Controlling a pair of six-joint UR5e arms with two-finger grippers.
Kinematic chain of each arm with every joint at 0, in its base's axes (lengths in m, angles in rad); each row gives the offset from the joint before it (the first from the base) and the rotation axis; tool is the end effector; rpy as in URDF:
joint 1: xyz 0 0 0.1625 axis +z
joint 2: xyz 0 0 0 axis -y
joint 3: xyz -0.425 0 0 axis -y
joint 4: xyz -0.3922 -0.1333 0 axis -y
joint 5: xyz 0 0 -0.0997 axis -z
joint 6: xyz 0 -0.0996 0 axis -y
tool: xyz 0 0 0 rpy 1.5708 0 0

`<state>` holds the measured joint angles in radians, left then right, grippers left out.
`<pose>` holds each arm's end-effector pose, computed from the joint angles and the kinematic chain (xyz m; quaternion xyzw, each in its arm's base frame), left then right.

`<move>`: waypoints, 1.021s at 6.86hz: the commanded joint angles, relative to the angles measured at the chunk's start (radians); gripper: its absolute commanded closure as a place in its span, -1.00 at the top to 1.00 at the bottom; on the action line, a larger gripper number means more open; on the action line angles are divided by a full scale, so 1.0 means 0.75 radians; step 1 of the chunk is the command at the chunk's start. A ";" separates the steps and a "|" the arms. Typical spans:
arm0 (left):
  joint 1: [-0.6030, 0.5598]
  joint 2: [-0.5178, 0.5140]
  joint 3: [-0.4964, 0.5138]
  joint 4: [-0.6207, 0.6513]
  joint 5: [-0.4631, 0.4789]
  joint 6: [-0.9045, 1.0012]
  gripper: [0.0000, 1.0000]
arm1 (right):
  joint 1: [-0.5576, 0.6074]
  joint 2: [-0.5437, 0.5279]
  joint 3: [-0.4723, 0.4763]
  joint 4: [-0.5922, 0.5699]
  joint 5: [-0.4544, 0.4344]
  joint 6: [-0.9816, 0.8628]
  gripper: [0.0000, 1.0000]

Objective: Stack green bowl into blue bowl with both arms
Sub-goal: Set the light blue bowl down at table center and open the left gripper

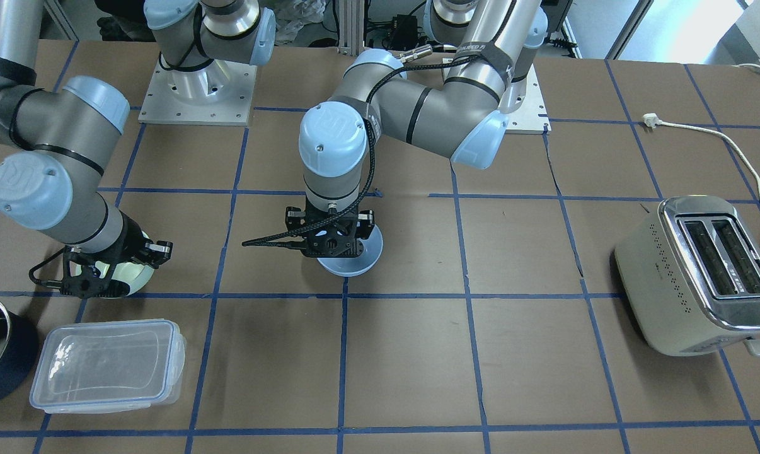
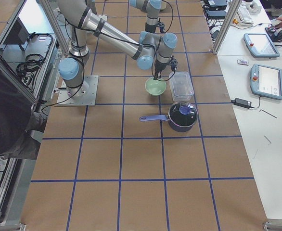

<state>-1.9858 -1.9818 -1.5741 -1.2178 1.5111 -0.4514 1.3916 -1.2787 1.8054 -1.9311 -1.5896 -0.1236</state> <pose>-0.3783 -0.5133 0.2889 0.0191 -0.9989 -0.0403 0.0142 0.0325 -0.5580 0.2576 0.0269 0.9961 0.0836 0.0033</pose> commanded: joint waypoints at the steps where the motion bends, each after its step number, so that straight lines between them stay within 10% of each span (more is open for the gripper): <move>1: 0.190 0.122 0.129 -0.267 0.045 0.287 1.00 | 0.016 -0.007 -0.071 0.065 0.000 0.028 -1.00; 4: 0.302 0.353 0.223 -0.476 0.055 0.340 1.00 | 0.258 0.001 -0.275 0.212 -0.004 0.307 -1.00; 7: 0.371 0.494 0.038 -0.467 0.067 0.494 1.00 | 0.539 0.068 -0.384 0.245 0.005 0.669 -1.00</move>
<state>-1.7446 -1.6544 -1.4900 -1.5777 1.5572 -0.1611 1.7121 -1.2521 1.5354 -1.7410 -1.5895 0.2613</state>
